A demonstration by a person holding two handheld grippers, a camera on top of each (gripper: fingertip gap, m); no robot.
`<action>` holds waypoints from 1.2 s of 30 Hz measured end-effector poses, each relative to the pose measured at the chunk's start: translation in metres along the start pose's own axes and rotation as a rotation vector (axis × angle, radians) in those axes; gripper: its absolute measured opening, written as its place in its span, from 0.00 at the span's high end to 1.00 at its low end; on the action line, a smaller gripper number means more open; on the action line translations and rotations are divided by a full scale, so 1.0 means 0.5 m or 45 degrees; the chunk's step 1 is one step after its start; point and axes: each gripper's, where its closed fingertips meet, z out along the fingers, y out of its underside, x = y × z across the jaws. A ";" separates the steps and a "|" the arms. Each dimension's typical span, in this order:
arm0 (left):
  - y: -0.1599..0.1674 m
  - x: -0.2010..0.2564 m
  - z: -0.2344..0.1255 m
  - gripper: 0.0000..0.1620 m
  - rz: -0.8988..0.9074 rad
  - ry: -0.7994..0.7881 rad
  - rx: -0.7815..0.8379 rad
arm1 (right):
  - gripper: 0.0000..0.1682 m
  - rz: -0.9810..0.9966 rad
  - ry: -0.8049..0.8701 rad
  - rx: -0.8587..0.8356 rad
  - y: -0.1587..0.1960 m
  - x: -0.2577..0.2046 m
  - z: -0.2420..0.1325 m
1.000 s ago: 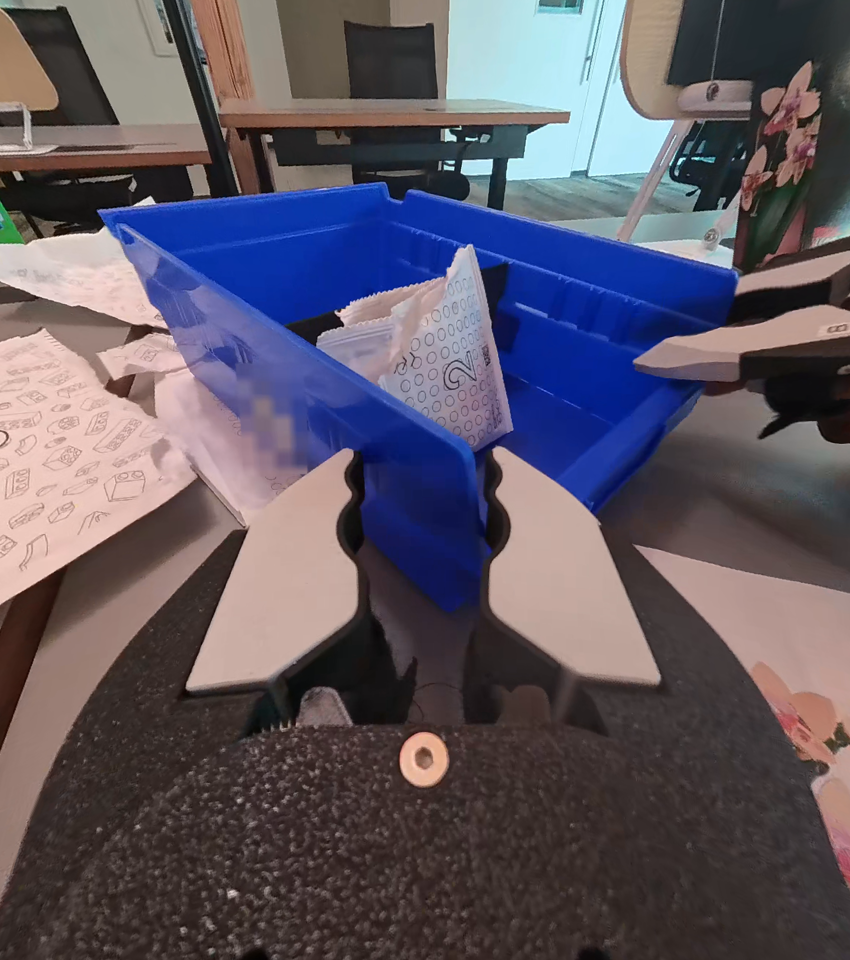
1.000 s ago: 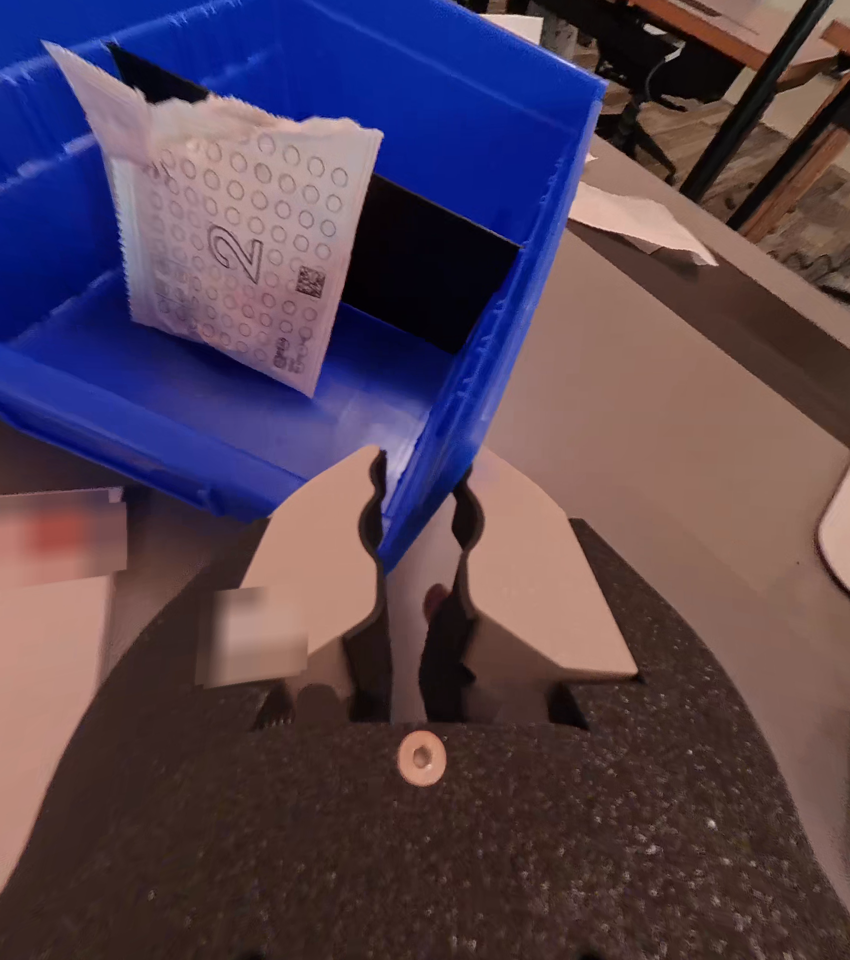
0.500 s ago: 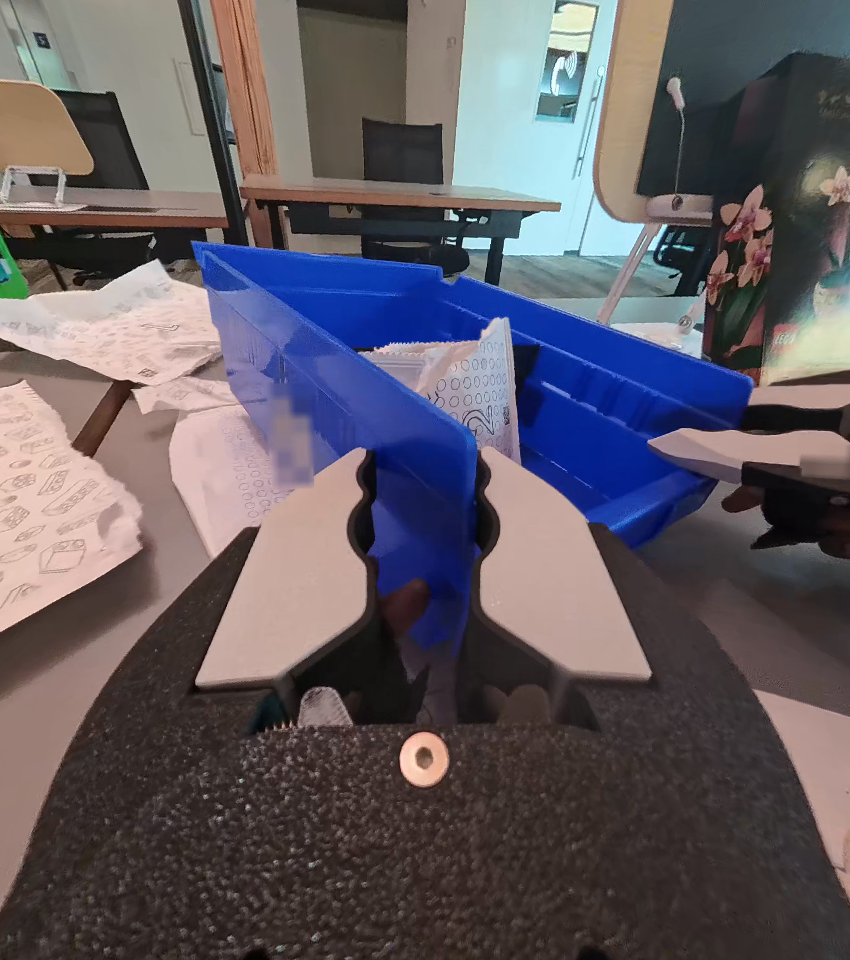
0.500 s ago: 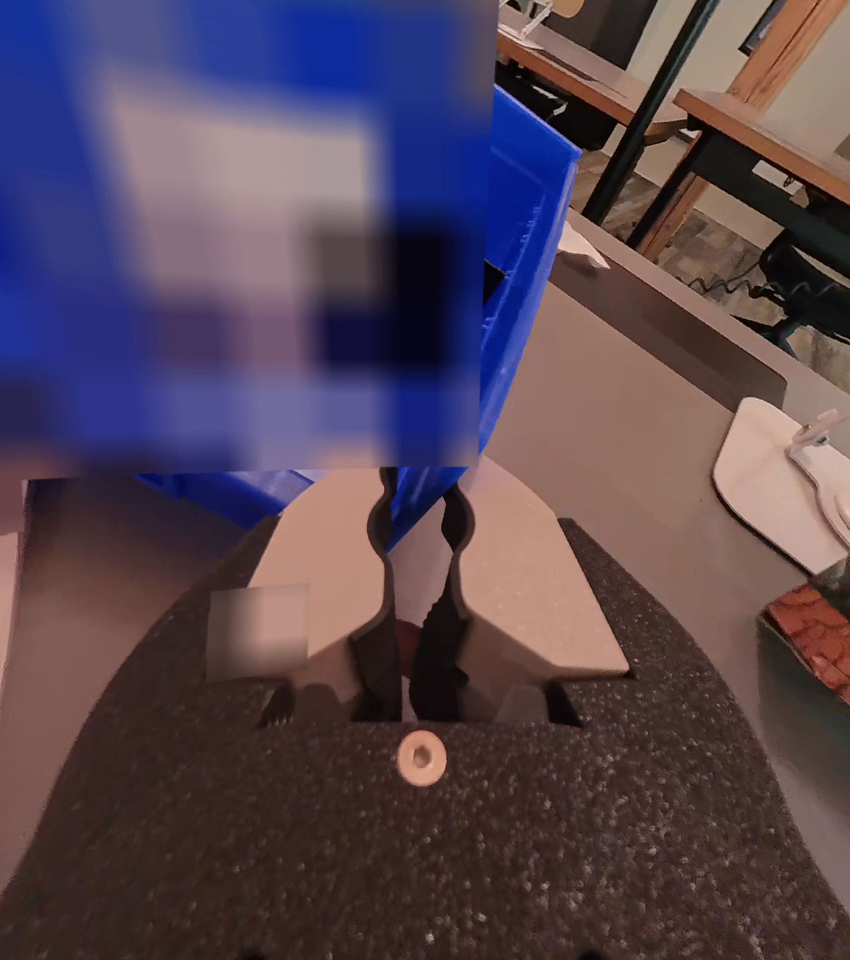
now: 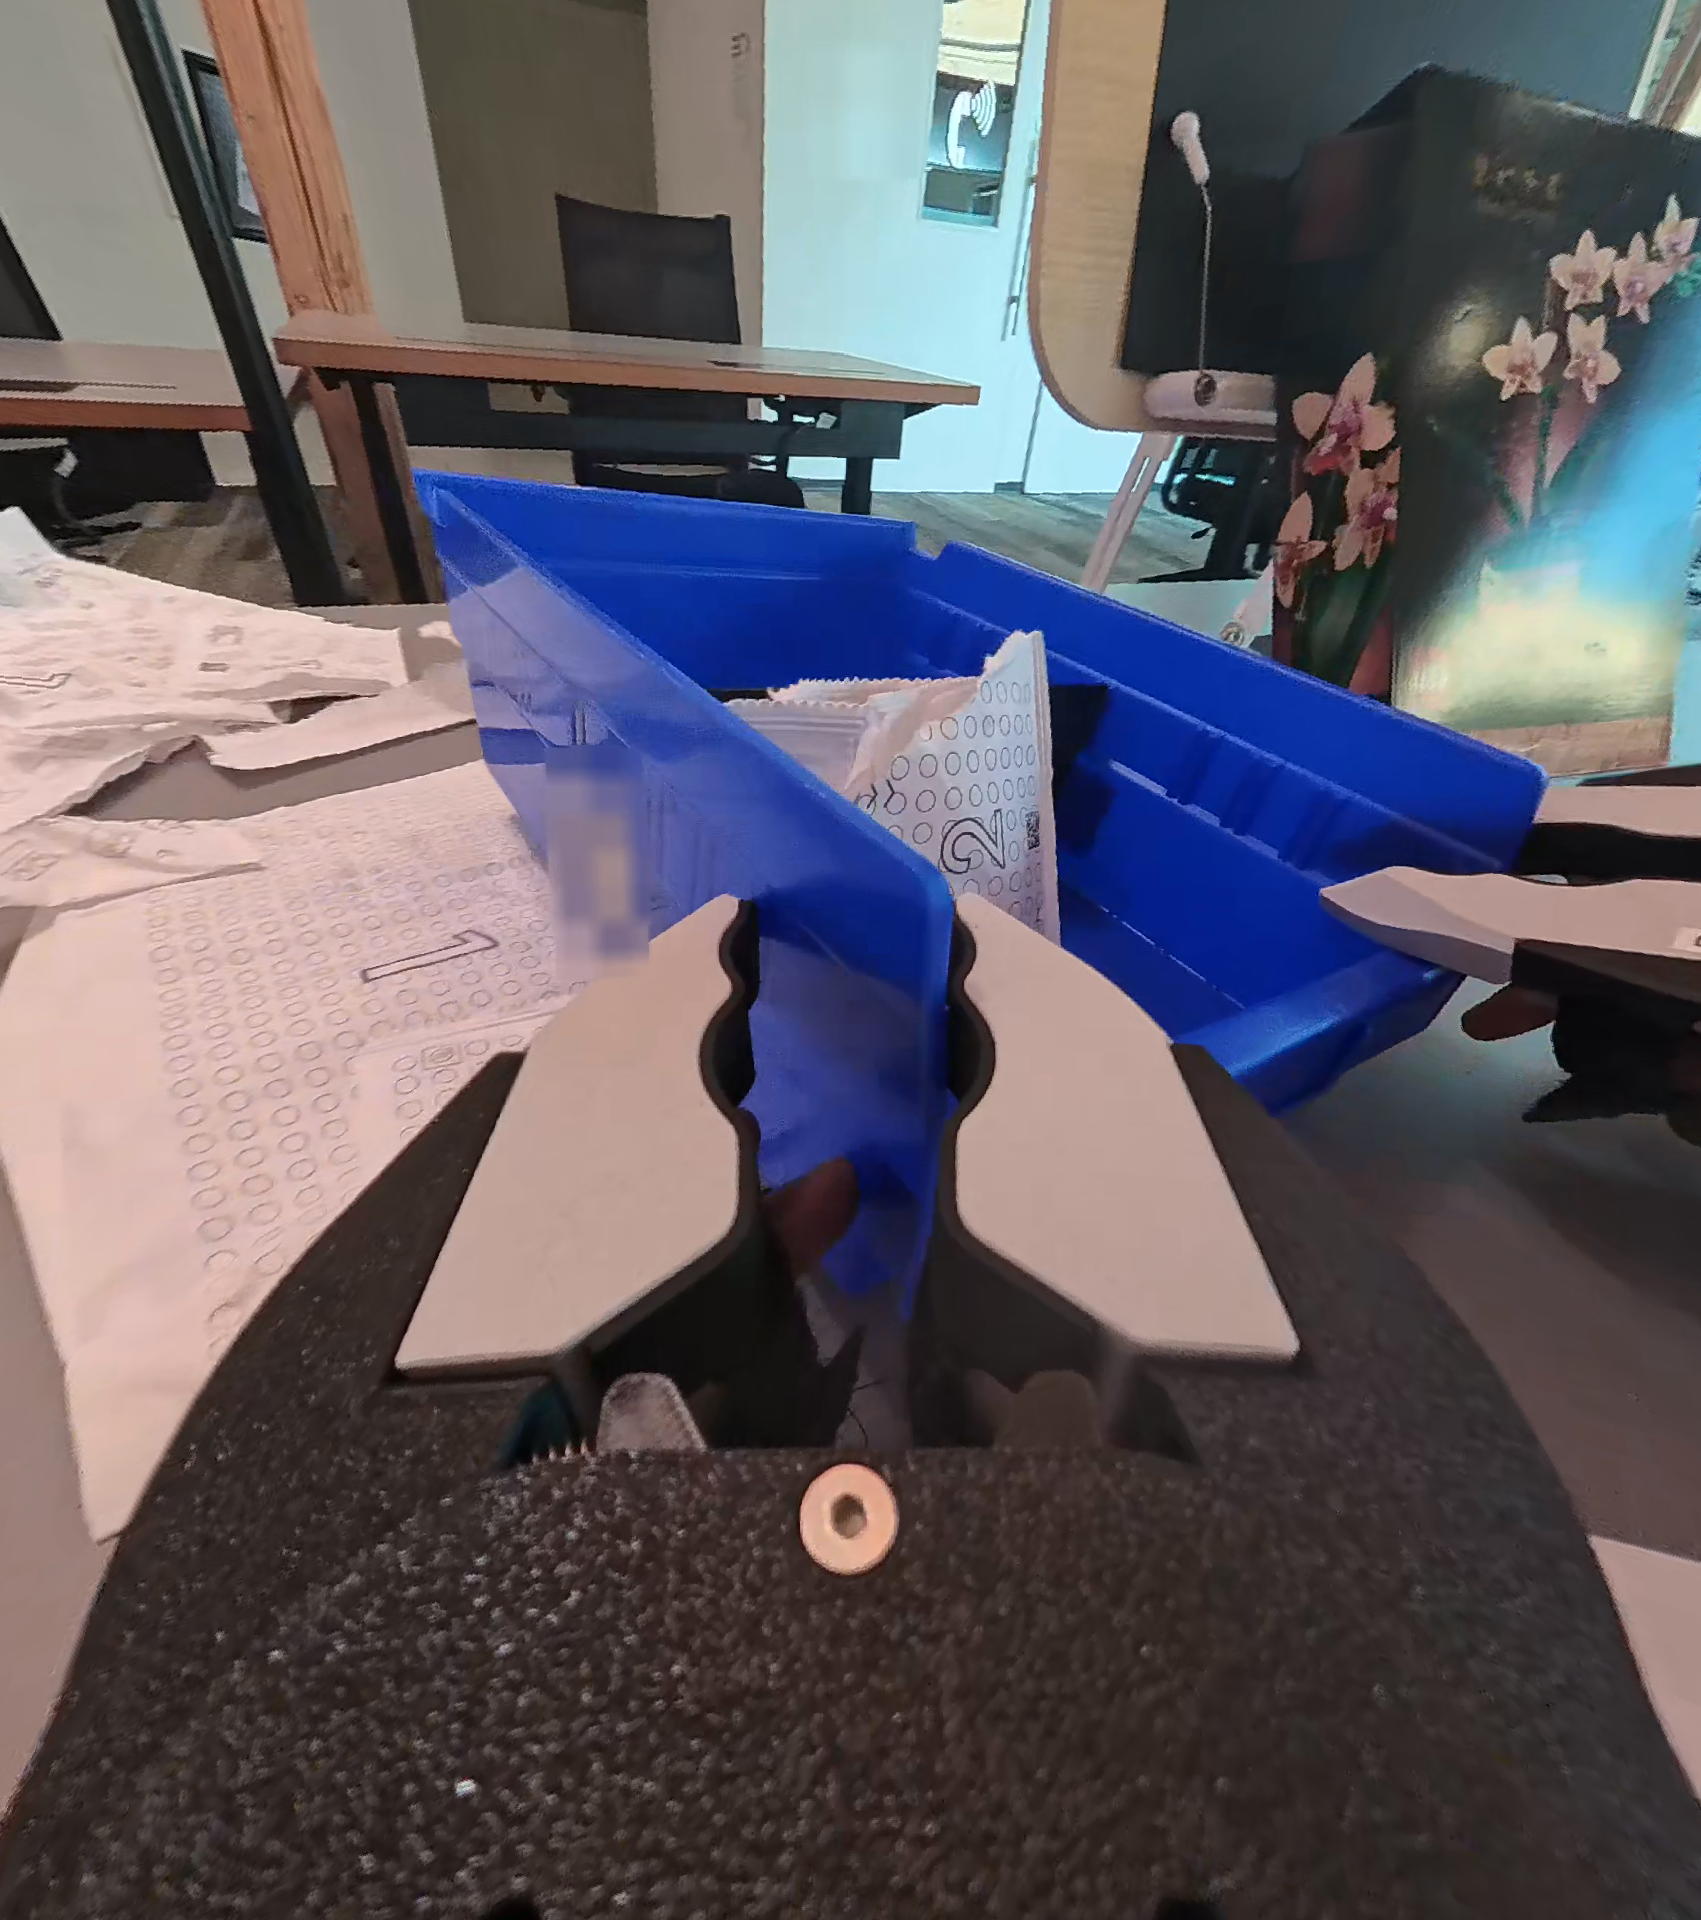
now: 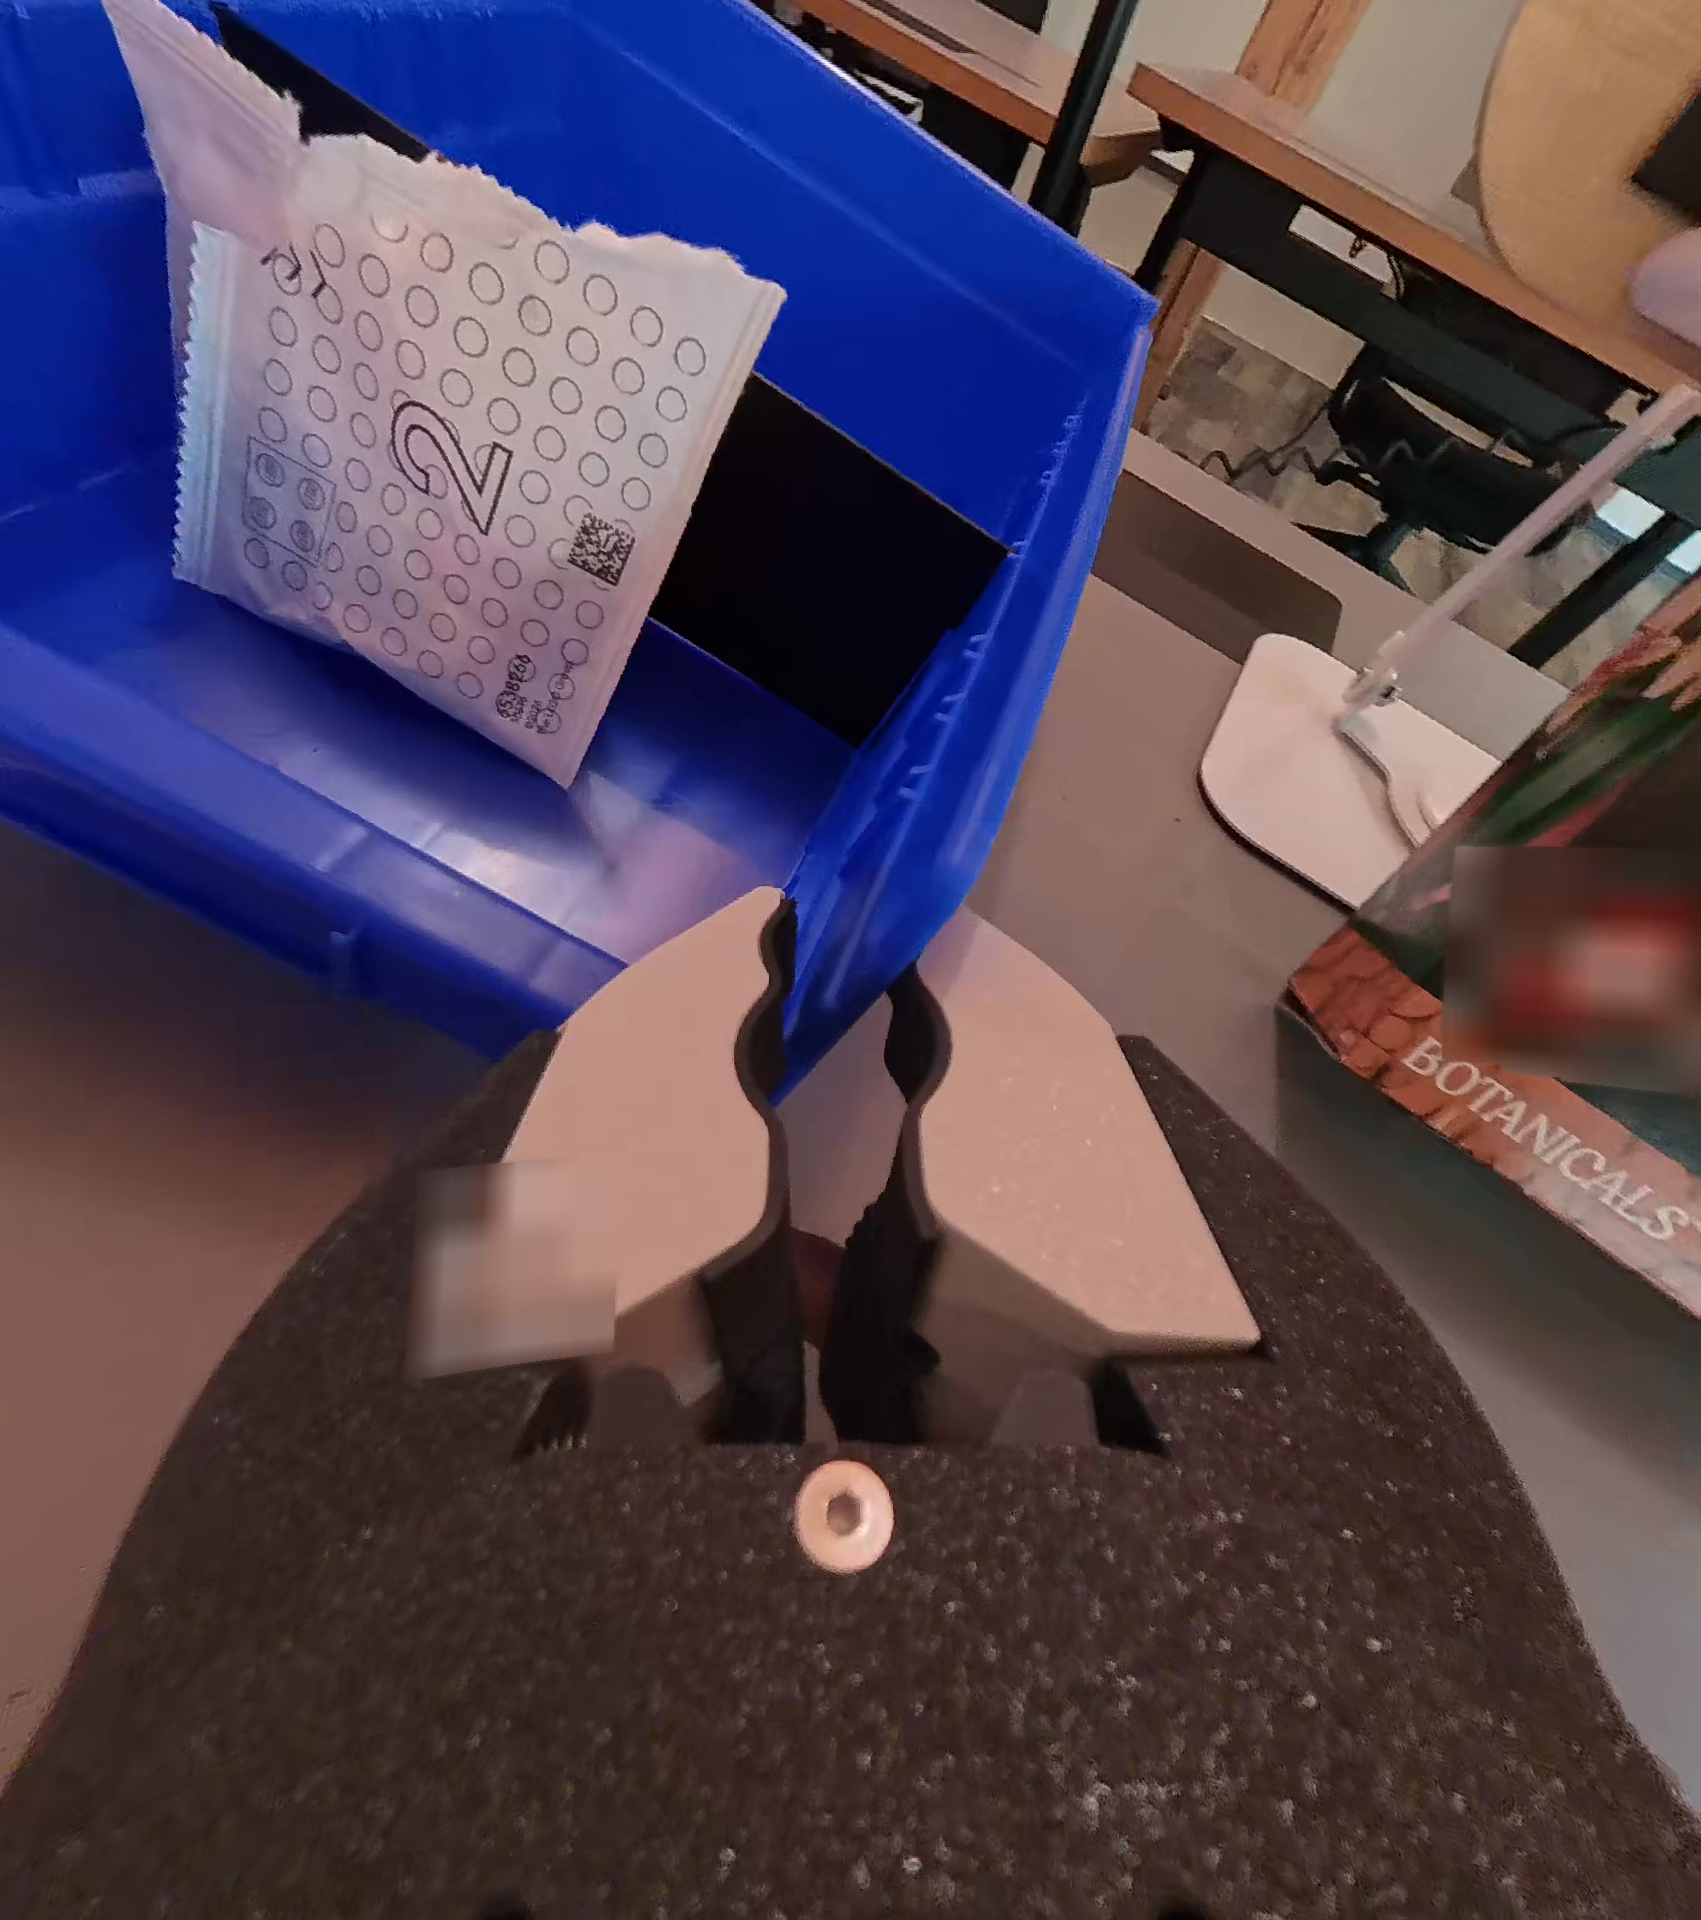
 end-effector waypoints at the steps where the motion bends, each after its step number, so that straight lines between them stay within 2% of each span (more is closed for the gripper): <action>1: 0.001 0.003 0.007 0.80 -0.003 0.012 -0.003 | 0.91 0.011 0.013 -0.007 0.002 0.004 -0.001; 10: 0.002 0.032 0.048 0.78 -0.055 0.176 -0.067 | 0.92 0.071 0.149 -0.005 0.020 0.044 -0.018; 14: 0.033 0.039 0.060 0.78 -0.092 0.244 -0.121 | 0.90 0.078 0.165 0.008 0.024 0.050 -0.024; 16: 0.036 0.039 0.052 0.79 -0.124 0.292 -0.122 | 0.89 0.084 0.145 0.016 0.023 0.048 -0.024; 17: 0.031 0.038 0.043 0.82 -0.119 0.319 -0.124 | 0.88 0.090 0.131 0.027 0.021 0.046 -0.025; 20: 0.004 0.007 -0.002 0.75 -0.001 0.320 -0.164 | 0.80 0.095 0.086 0.046 0.016 0.033 -0.033; 21: -0.002 -0.014 -0.019 0.68 0.064 0.267 -0.210 | 0.78 0.071 0.089 0.058 0.014 0.030 -0.040; 22: -0.004 -0.047 -0.033 0.71 0.139 0.176 -0.278 | 0.74 0.036 0.101 0.071 0.012 0.028 -0.047; 24: -0.006 -0.124 -0.054 0.68 0.285 -0.053 -0.401 | 0.70 -0.004 0.108 0.090 0.011 0.023 -0.064; 25: -0.005 -0.144 -0.061 0.69 0.313 -0.093 -0.447 | 0.69 -0.014 0.099 0.097 0.011 0.019 -0.073; 28: 0.024 -0.168 -0.059 0.66 0.225 -0.103 -0.622 | 0.67 -0.056 0.057 0.104 0.014 -0.002 -0.099; 32: 0.112 -0.217 -0.023 0.53 0.169 -0.191 -0.973 | 0.69 -0.168 0.006 0.203 -0.005 -0.034 -0.142; 34: 0.144 -0.222 0.003 0.47 0.143 -0.182 -1.066 | 0.71 -0.195 -0.014 0.259 -0.016 -0.043 -0.160; 36: 0.169 -0.212 0.018 0.47 0.127 -0.154 -1.134 | 0.71 -0.188 -0.033 0.288 -0.020 -0.046 -0.169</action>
